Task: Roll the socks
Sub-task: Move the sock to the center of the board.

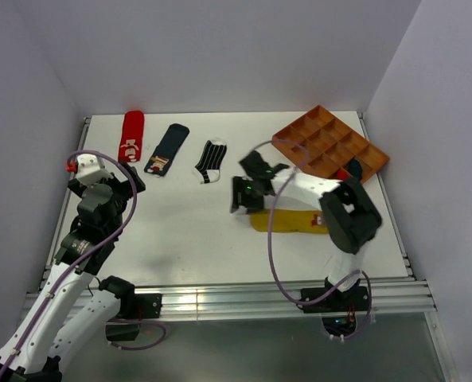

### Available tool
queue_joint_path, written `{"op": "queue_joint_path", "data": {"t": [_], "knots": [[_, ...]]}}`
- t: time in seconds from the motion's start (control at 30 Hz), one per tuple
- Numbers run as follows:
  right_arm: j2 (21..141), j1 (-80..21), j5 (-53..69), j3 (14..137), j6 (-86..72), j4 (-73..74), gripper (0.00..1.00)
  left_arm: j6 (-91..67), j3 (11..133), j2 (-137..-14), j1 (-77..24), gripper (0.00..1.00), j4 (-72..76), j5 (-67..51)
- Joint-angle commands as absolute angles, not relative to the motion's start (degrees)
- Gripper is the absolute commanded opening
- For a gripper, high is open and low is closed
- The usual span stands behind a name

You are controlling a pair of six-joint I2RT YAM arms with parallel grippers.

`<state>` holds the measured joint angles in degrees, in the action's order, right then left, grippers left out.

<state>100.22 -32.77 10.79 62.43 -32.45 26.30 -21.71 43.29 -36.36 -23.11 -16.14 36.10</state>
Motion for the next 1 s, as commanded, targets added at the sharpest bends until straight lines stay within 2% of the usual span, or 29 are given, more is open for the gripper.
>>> {"op": "queue_joint_path", "data": {"t": [0.0,0.1,0.17,0.33,0.47,0.67,0.83,0.97], "knots": [[109.9,-41.4,15.6,81.6,-35.2,22.8,0.64,-21.4,42.8,-36.2,-23.2,1.00,-15.6,36.9],[116.7,-43.7,13.4,97.0,-32.4,26.9,0.64,-21.4,42.6,-35.9,-23.2,1.00,-15.4,36.9],[117.3,-44.5,11.6,100.6,-30.2,29.0,0.63,-21.5,42.5,-36.0,-23.2,0.99,-15.5,37.0],[110.4,-44.5,1.0,89.7,-22.4,32.6,0.61,-21.5,42.5,-35.7,-23.2,0.99,-15.4,36.7],[102.1,-44.4,-2.3,72.0,-20.5,30.9,0.62,-21.5,42.6,-35.8,-23.2,0.99,-15.3,36.3],[95.5,-44.0,-3.2,58.6,-19.7,29.6,0.62,-21.5,42.6,-36.4,-23.1,1.00,-15.3,36.1],[99.0,-44.0,-0.6,58.9,-19.5,24.6,0.62,-21.5,42.6,-36.7,-23.1,0.99,-15.4,36.1],[107.1,-43.9,3.1,69.7,-20.0,23.4,0.62,-21.6,42.6,-36.7,-23.1,1.00,-15.4,36.3]]}}
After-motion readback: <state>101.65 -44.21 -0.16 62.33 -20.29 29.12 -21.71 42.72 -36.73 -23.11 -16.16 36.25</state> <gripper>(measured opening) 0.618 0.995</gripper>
